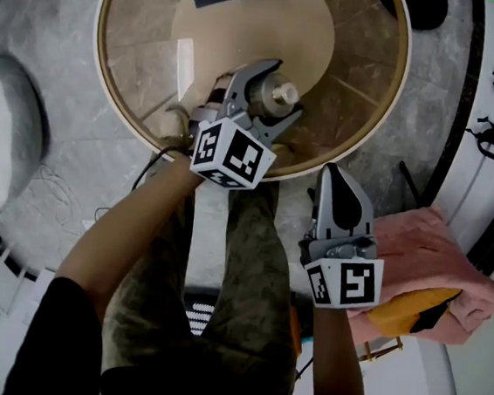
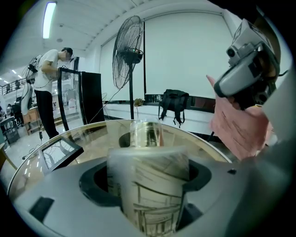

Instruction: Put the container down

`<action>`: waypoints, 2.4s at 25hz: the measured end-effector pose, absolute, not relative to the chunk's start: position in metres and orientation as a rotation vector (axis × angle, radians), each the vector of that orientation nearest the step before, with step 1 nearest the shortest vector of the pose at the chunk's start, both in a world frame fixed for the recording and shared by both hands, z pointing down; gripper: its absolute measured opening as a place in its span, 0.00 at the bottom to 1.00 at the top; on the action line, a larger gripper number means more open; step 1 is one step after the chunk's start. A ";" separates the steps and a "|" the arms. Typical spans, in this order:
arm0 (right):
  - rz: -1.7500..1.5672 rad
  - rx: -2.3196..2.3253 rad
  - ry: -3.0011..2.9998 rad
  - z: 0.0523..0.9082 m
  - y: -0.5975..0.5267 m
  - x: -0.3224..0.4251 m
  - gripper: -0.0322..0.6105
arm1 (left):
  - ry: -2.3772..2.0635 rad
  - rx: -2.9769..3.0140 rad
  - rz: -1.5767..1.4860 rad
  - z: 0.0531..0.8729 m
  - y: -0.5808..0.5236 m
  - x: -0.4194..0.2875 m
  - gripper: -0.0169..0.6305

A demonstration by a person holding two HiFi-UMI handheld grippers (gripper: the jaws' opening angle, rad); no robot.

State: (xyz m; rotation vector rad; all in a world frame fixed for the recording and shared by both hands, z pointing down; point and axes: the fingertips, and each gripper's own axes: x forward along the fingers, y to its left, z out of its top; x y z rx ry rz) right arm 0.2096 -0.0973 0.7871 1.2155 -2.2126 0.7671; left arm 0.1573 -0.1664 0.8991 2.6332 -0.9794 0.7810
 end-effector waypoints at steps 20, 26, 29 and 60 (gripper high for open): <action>0.786 1.222 -2.208 0.790 -0.086 0.202 0.09 | -0.985 2.635 0.864 0.908 -0.145 0.130 0.56; 0.781 1.211 -2.213 0.789 -0.084 0.200 0.08 | -0.971 2.667 0.905 0.910 -0.141 0.127 0.57; 0.779 1.203 -2.223 0.783 -0.083 0.198 0.08 | -0.962 2.653 0.921 0.911 -0.137 0.124 0.57; 0.689 1.462 -2.161 0.678 -0.098 0.252 0.09 | -1.042 2.412 0.697 0.797 -0.063 0.048 0.59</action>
